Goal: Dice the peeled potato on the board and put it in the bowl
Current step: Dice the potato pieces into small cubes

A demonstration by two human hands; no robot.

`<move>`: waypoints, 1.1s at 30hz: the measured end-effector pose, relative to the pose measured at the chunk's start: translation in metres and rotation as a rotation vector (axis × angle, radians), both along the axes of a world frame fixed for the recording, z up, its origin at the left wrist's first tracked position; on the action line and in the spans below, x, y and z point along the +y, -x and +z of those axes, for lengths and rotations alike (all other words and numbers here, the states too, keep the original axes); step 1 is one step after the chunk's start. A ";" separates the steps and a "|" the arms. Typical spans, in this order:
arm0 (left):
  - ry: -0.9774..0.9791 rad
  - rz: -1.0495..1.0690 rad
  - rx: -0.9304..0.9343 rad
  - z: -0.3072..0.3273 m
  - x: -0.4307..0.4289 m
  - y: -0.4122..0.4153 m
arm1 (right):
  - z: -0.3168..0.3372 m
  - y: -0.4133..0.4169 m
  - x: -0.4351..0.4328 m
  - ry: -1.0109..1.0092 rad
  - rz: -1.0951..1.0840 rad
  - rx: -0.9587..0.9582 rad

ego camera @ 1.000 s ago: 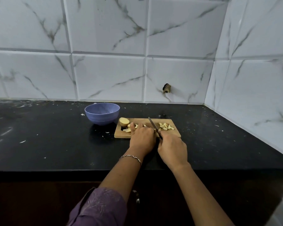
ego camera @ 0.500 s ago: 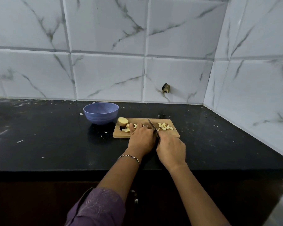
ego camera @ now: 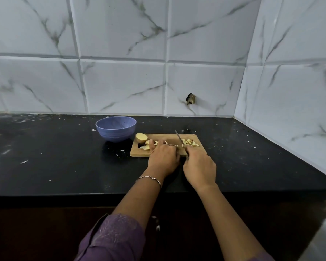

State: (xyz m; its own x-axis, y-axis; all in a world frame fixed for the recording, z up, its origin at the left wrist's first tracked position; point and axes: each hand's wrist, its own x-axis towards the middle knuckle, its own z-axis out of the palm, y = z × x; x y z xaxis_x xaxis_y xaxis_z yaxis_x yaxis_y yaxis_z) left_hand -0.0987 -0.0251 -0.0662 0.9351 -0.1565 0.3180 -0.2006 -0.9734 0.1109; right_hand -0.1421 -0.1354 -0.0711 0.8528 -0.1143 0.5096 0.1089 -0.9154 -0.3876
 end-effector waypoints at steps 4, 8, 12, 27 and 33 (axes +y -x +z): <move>0.018 0.027 -0.010 0.002 0.000 0.001 | 0.008 0.007 -0.008 -0.166 0.059 0.069; 0.024 0.022 -0.022 0.001 0.000 0.000 | 0.008 0.007 -0.010 -0.196 0.093 0.094; 0.027 0.010 -0.022 -0.001 0.002 -0.002 | 0.007 0.005 -0.010 -0.173 0.102 0.107; 0.025 0.000 -0.056 -0.005 0.000 -0.005 | 0.005 0.005 0.000 0.007 0.099 0.063; 0.033 0.005 -0.047 -0.006 0.000 -0.006 | 0.001 -0.001 0.006 0.104 0.091 0.040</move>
